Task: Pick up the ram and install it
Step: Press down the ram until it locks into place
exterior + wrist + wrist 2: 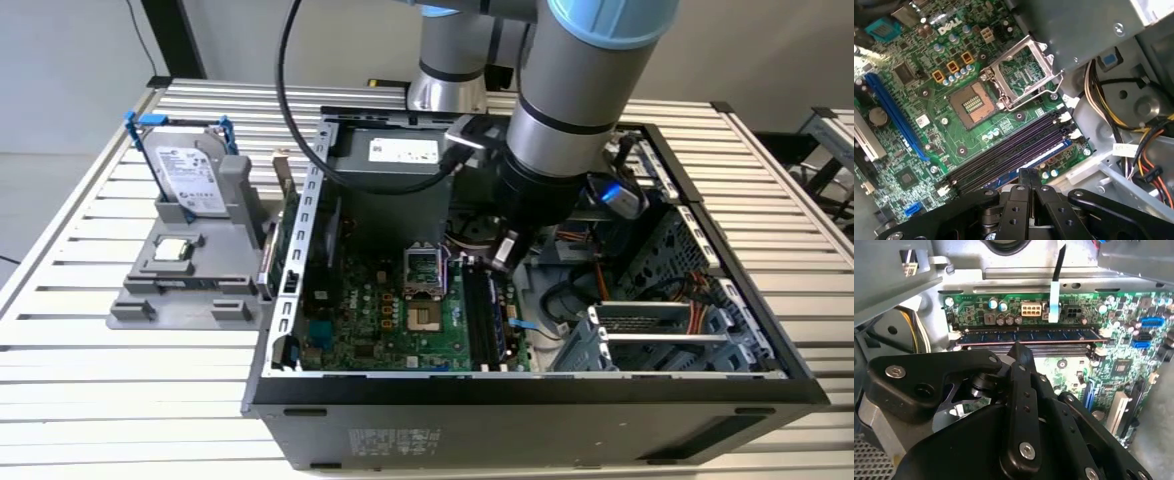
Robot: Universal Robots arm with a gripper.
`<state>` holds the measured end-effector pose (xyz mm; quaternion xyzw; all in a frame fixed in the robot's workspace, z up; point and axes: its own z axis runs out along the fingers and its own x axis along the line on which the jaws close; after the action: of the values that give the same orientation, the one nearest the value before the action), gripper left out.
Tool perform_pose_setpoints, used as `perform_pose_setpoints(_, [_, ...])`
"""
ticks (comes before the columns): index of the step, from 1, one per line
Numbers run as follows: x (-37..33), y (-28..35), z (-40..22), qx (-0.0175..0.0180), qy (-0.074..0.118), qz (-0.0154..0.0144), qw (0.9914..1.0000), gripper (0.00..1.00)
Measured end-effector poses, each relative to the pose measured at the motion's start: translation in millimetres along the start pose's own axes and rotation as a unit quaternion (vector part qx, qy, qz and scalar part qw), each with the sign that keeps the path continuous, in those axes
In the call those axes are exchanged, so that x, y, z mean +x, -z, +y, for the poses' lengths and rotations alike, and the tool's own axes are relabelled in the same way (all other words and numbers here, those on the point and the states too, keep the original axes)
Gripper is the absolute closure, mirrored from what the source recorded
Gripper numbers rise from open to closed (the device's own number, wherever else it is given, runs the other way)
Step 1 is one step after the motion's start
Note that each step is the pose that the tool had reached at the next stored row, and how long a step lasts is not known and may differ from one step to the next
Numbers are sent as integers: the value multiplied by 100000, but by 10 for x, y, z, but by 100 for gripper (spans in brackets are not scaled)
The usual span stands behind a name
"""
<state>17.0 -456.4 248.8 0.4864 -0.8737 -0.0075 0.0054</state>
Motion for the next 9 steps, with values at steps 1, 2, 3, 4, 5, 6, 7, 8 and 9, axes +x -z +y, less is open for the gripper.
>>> perform_pose_setpoints(1, [0,0,0,8,871,15,99996,100])
perform_pose_setpoints(2, [0,0,0,11,1706,27,99985,100])
perform_pose_setpoints(3, [0,0,1,16,2538,38,99968,100])
perform_pose_setpoints(4, [0,1,1,20,3334,63,99944,100])
perform_pose_setpoints(5, [0,1,1,19,4083,78,99917,100])
perform_pose_setpoints(6, [0,1,1,21,4831,93,99883,100])
perform_pose_setpoints(7, [0,1,1,22,5525,103,99847,100])
perform_pose_setpoints(8, [0,0,1,23,6202,114,99807,100])
perform_pose_setpoints(9, [0,1,1,25,6832,127,99766,100])
